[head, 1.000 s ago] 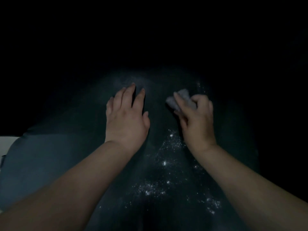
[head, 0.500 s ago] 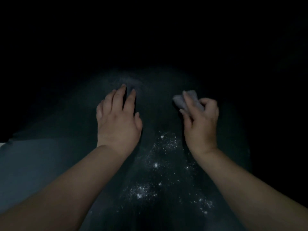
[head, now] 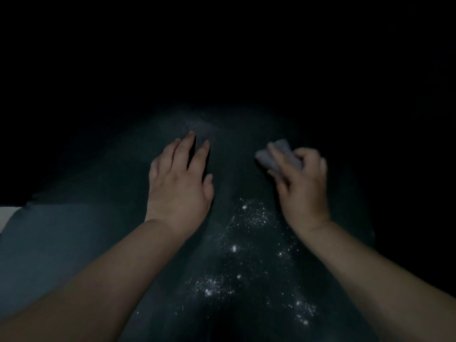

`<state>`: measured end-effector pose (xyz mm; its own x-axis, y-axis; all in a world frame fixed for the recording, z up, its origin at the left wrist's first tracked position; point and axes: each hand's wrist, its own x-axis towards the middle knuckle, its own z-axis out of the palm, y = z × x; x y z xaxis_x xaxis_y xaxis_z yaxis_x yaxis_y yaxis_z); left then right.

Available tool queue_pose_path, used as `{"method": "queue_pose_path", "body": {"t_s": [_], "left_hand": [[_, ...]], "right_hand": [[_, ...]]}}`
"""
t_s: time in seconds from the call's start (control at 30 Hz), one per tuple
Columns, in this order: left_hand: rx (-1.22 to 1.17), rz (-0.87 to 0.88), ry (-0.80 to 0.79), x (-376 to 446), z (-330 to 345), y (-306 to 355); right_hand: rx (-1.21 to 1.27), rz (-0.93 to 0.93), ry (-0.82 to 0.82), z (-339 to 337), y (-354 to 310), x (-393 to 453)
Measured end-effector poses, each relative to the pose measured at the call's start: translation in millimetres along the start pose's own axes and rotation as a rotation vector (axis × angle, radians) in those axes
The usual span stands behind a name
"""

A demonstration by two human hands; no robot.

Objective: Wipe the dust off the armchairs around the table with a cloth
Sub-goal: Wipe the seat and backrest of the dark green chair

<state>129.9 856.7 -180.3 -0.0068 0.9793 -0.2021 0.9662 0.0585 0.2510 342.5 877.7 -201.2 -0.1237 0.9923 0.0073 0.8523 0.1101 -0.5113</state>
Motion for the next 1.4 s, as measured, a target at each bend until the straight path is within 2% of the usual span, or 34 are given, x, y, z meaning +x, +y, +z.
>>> {"method": "queue_pose_path", "body": {"t_s": [0.07,0.13,0.17,0.27,0.33,0.4,0.53,0.6,0.67,0.77,0.97,1.03,1.1,1.2,1.27,1.4], "left_hand": [[0.015,0.012,-0.003,-5.2,-0.7,-4.1],[0.017,0.016,-0.002,-13.8,-0.2,-7.0],[0.017,0.016,-0.002,-18.6,-0.1,-7.9],[0.022,0.013,0.001,-31.1,0.5,-9.1],[0.026,0.010,0.002,-39.1,2.3,-10.5],[0.025,0.012,0.018,-45.5,5.0,-12.3],[0.014,0.016,0.055,-53.1,9.6,-15.7],[0.013,0.018,0.059,-55.0,11.7,-16.8],[0.009,0.018,0.055,-58.8,12.9,-18.6],[0.008,0.031,0.062,-67.6,13.1,-24.2],[0.009,0.026,0.061,-85.8,12.6,-37.0],[0.007,0.020,0.062,-92.9,12.4,-40.2],[0.006,0.017,0.052,-99.9,11.5,-43.1],[0.003,0.021,0.043,-109.1,10.3,-48.3],[-0.003,0.022,0.049,-114.9,9.0,-53.3],[-0.015,-0.006,0.059,-124.5,7.3,-66.7]], "right_hand": [[-0.053,0.123,0.111,0.7,5.6,26.7],[-0.037,0.214,0.131,7.9,-2.7,39.7],[-0.015,0.206,0.100,12.9,-10.0,34.7],[0.037,-0.004,-0.076,17.5,-28.8,-18.7],[0.050,-0.074,-0.135,10.5,-24.5,-54.4],[0.014,-0.062,-0.087,3.2,-12.1,-59.3],[0.005,0.095,0.109,14.6,-19.8,-24.4],[0.050,0.093,0.089,29.0,-40.7,-28.0],[0.079,0.000,-0.006,37.9,-56.3,-55.6],[0.067,-0.096,-0.045,30.9,-47.7,-94.5],[0.024,0.113,0.148,30.6,-35.6,-54.7],[0.055,0.127,0.109,40.1,-51.4,-61.3],[0.060,0.036,-0.011,46.2,-66.8,-91.7],[0.053,-0.122,-0.069,38.9,-66.3,-134.5],[0.028,-0.133,-0.039,31.4,-54.9,-129.7],[0.000,0.048,0.124,38.9,-56.8,-87.2]]}}
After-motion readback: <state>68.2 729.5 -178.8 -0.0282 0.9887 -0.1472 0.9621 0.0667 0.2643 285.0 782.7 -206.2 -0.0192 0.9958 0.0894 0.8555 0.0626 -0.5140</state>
